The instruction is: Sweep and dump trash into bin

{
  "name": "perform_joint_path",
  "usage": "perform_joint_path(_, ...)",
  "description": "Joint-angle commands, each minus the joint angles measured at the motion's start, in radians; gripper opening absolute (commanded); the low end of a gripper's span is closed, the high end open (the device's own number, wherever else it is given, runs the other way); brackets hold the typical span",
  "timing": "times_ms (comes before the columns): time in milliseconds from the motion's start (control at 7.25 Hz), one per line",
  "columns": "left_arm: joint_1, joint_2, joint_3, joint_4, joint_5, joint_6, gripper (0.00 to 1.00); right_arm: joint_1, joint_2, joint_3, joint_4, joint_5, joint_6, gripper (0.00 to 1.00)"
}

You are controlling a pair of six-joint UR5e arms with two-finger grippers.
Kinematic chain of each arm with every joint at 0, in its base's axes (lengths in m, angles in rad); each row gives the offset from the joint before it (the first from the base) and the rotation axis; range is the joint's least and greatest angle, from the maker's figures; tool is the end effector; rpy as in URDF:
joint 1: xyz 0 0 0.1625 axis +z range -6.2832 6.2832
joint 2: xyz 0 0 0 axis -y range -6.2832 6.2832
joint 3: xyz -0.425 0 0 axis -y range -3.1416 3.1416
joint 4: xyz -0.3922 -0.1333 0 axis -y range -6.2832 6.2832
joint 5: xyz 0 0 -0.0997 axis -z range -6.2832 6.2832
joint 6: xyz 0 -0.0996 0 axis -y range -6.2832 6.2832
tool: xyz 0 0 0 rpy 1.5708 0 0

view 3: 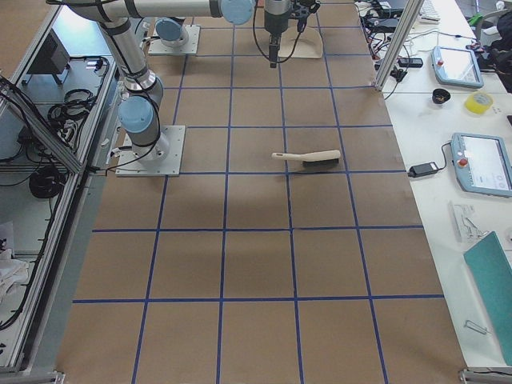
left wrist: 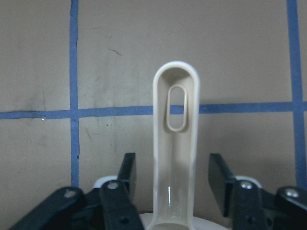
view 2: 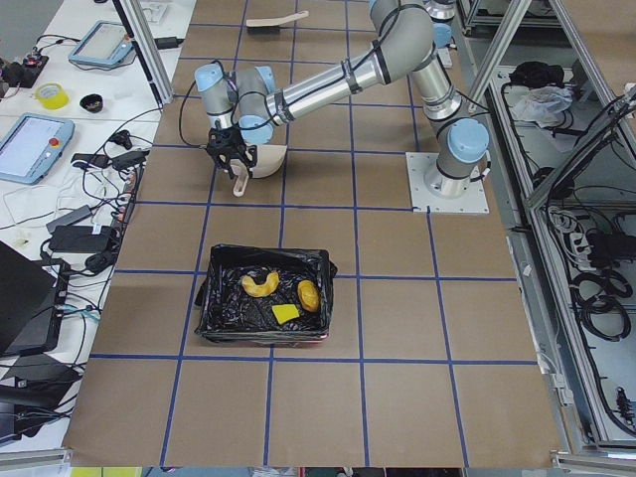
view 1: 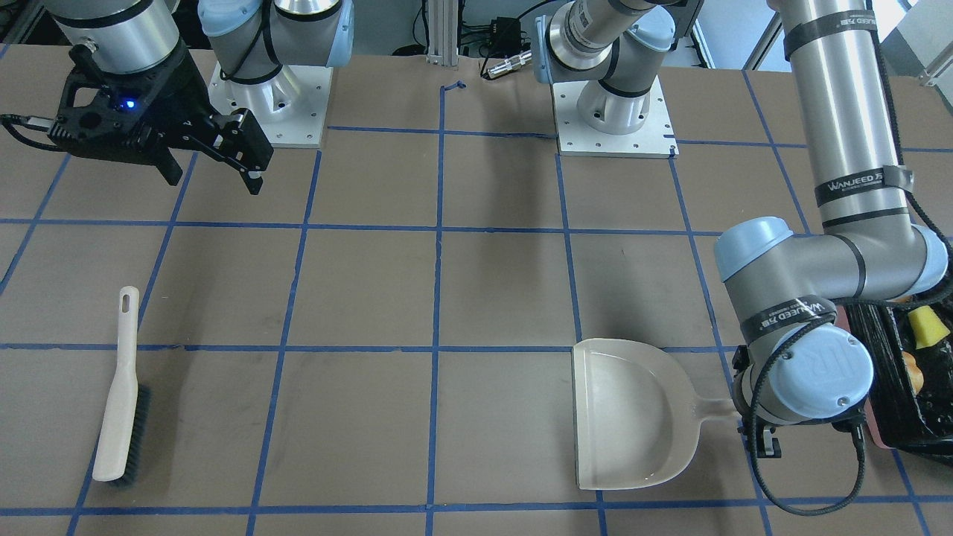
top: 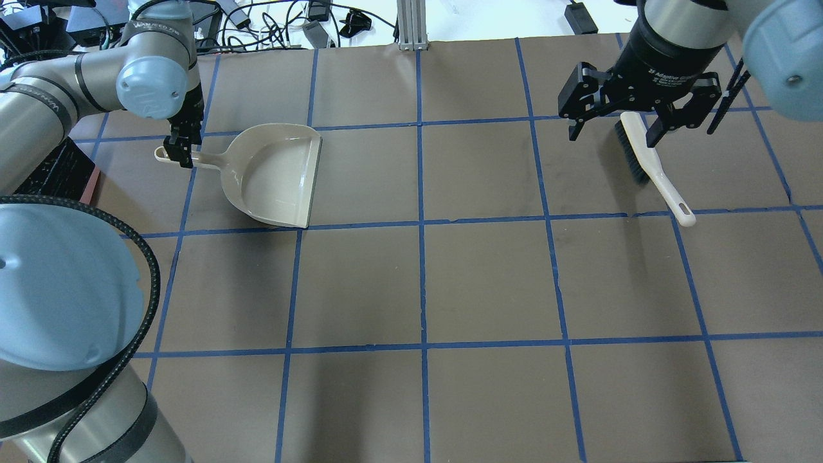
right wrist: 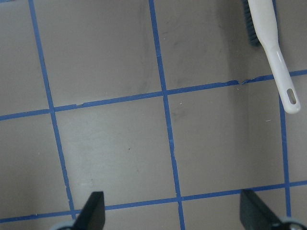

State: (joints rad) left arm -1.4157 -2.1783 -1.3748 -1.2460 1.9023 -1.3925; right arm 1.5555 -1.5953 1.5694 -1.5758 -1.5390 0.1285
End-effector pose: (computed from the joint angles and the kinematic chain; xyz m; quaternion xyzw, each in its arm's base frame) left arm 0.0074 -0.7005 0.2521 -0.6835 0.7098 -0.0608 0.1591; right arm 0.1290 -0.4864 0.5011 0.0716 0.9972 -0.0145 0.0167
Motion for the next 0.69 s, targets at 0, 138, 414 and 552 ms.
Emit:
perform_joint_path(0,0.001,0.015,0.008,0.005,0.001,0.003,0.76,0.0,-0.002,0.003,0.0,-0.001,0.0,1.0)
perform_joint_path(138,0.001,0.031,0.011,0.049,0.045,0.007,0.96,0.0,-0.002,0.004,0.002,-0.001,-0.001,1.0)
perform_joint_path(414,0.017,0.04,0.013,0.276,0.081,0.183,1.0,0.0,-0.002,0.004,0.005,0.0,-0.004,1.0)
perform_joint_path(552,0.029,0.046,0.02,0.316,0.034,0.296,1.0,0.003,-0.002,0.006,0.005,0.0,-0.015,1.0)
